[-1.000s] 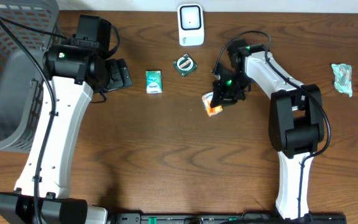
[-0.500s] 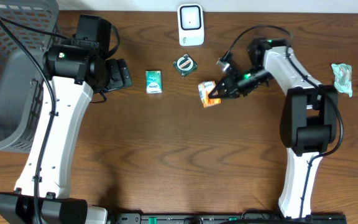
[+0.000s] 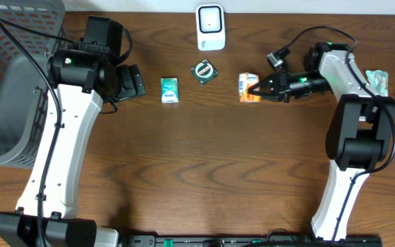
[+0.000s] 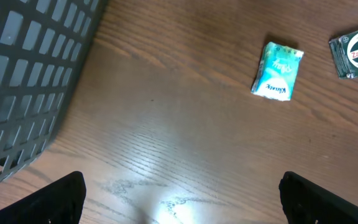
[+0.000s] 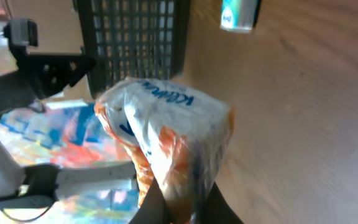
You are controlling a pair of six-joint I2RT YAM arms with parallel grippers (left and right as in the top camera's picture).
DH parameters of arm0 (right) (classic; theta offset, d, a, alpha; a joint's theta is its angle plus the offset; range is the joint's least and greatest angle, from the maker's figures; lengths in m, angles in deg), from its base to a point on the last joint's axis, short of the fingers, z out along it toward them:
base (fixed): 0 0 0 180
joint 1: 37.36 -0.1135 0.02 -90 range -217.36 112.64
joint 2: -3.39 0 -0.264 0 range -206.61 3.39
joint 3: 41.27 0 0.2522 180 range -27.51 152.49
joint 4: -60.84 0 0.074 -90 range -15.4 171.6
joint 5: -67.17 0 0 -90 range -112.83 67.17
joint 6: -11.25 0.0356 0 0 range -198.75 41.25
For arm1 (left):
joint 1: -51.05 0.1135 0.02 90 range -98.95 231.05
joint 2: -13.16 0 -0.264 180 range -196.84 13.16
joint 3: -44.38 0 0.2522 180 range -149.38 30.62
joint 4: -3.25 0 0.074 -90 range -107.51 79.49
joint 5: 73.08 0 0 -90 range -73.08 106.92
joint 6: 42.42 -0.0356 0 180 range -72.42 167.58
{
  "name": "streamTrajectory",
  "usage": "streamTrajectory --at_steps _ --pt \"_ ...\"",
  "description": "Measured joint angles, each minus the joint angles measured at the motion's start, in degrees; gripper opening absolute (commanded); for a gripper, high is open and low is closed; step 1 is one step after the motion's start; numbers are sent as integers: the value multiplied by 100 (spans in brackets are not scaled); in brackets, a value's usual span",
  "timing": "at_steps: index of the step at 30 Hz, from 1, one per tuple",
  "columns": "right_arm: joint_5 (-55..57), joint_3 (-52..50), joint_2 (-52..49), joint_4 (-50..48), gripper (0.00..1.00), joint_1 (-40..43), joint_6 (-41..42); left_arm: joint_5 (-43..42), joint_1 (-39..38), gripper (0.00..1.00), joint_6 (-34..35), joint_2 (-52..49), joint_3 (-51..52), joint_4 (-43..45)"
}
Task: Scan the item barcode
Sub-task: 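Lift the orange tissue packet and hold it up with the right gripper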
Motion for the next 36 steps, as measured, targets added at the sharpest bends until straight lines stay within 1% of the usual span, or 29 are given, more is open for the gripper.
streamTrajectory --at_steps 4,5,8,15,24,31,36 --pt "-63 4 105 782 1 33 -962 0 0 98 0 0 0 -2" --pt "-72 4 173 822 1 31 -1185 0 0 98 0 0 0 -2" --pt "-74 4 293 839 1 31 -1438 0 0 98 0 0 0 -2" --pt "-92 4 555 839 1 31 -1633 0 0 98 0 0 0 -2" --pt "-92 4 723 839 1 31 -1659 0 0 98 0 0 0 -2" --pt "-90 4 1156 839 1 -9 -1670 0 0 98 0 0 0 -2" --pt "-63 4 1375 841 1 -188 -1858 0 0 98 0 0 0 -2"
